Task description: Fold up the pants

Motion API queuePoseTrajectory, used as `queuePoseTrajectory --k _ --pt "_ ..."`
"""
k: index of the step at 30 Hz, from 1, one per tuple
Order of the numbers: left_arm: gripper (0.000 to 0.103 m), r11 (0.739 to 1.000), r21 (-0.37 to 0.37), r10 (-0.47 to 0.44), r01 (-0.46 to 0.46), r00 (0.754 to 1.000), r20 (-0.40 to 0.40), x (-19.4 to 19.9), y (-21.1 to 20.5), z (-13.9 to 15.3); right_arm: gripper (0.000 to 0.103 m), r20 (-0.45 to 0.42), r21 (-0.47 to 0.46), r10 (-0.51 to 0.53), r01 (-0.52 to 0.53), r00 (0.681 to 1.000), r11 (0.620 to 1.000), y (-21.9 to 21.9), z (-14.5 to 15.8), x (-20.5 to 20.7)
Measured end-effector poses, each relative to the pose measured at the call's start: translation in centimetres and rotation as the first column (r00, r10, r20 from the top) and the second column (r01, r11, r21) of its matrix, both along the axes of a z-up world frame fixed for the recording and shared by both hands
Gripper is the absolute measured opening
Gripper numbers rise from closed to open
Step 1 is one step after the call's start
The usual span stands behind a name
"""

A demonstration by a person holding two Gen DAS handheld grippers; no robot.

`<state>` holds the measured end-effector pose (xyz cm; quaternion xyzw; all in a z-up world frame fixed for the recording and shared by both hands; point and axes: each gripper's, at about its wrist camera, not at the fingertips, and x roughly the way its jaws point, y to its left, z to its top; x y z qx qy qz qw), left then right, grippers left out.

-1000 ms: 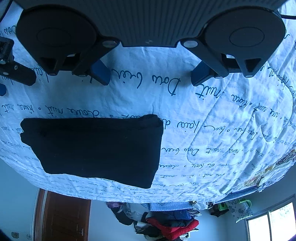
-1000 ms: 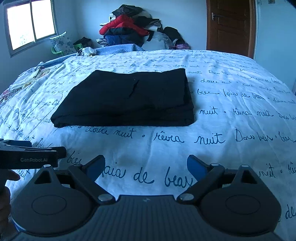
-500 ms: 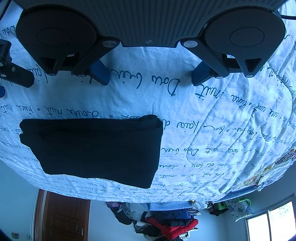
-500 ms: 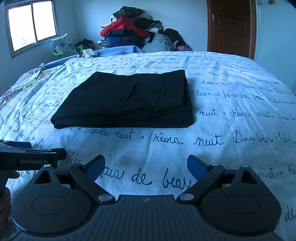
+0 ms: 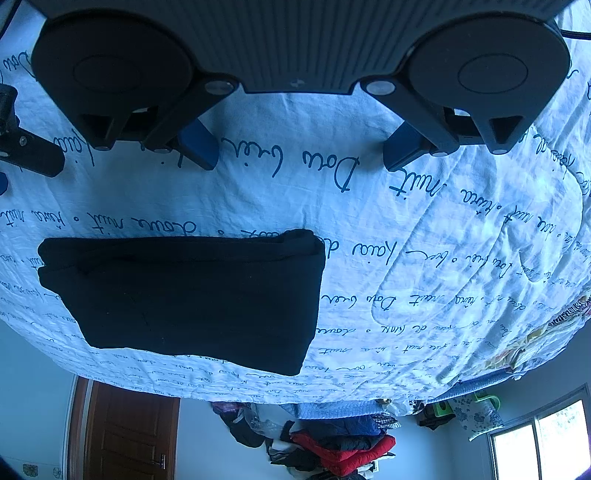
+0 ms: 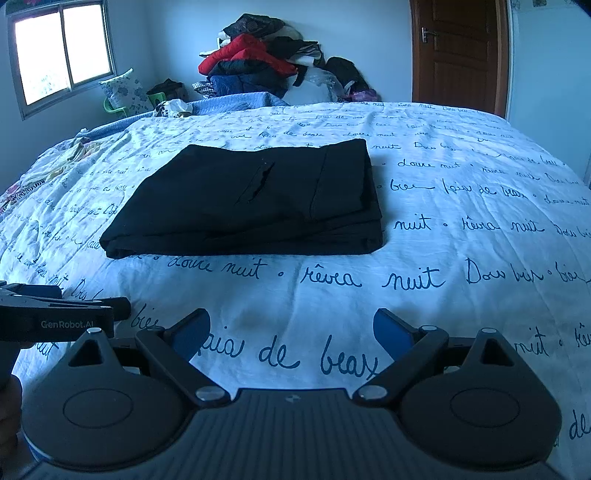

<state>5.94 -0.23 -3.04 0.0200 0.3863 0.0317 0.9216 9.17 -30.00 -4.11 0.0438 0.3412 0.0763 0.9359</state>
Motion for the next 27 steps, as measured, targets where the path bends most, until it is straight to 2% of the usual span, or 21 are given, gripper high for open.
queuePoseTrajectory --k 27 --pt "0.100 1.000 -0.002 0.004 -0.004 1.000 -0.003 -0.08 0.13 -0.12 0.096 -0.003 -0.003 0.003 -0.003 1.000 1.000 0.10 -0.22 -0.09"
